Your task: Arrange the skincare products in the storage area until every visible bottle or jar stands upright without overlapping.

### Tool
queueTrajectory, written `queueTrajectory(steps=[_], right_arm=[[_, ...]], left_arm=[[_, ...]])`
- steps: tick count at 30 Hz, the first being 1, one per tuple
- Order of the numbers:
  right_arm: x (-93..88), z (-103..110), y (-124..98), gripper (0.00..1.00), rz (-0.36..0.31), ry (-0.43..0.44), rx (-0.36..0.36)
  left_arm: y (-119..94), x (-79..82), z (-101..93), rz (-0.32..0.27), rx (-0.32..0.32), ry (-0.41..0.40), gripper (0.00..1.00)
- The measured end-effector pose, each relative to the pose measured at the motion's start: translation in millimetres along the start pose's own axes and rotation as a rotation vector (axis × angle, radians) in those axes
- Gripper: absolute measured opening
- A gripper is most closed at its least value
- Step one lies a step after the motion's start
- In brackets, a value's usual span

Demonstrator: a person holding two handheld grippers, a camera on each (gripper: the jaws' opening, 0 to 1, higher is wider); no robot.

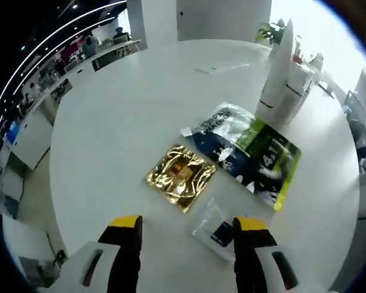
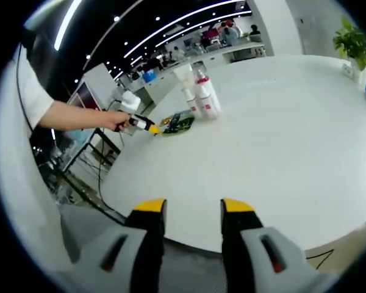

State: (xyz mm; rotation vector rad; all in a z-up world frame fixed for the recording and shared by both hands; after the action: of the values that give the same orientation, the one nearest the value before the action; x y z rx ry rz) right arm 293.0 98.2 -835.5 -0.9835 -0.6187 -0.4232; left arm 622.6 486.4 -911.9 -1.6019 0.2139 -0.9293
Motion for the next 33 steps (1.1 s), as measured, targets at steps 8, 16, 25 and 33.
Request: queueTrajectory(steps=[8,16,25,33], right_arm=[[1.2,-0.5,-1.0,0.36,-0.014,0.003,-0.002],[3.0,-0.9,-3.6,0.36,-0.043,0.004,-0.004],[6.9,0.0,-9.1,0.36,-0.105,0.001,0.004],[9.2,6.2,-10.8,0.37,-0.136,-0.009,0.065]], left_arm=[[3.8,3.9,-0.1,0.008,0.007,0.024,0.67],[-5.5,5.0,2.1,0.004,0.049,0.047,0.71],[-63.6,1.5,-23.9,-0.093,0.168,-0.034,0.70],[-113.5,-14.7,-94.1,-0.248,0.120,-0.073,0.71]])
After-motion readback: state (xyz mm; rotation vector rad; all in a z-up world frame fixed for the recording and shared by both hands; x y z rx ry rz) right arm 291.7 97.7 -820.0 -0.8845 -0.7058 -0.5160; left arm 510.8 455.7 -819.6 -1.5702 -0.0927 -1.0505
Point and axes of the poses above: the point that each gripper's makers call its tool centre point, and the gripper's own axes: y roughly forward along the fingers, z roughly to its left, x roughly out of its top, the point moved 8 cm from there along -y, roughly backward along the fingers, and after that the axes turned 3 degrees about z, right-handed, at the moved point
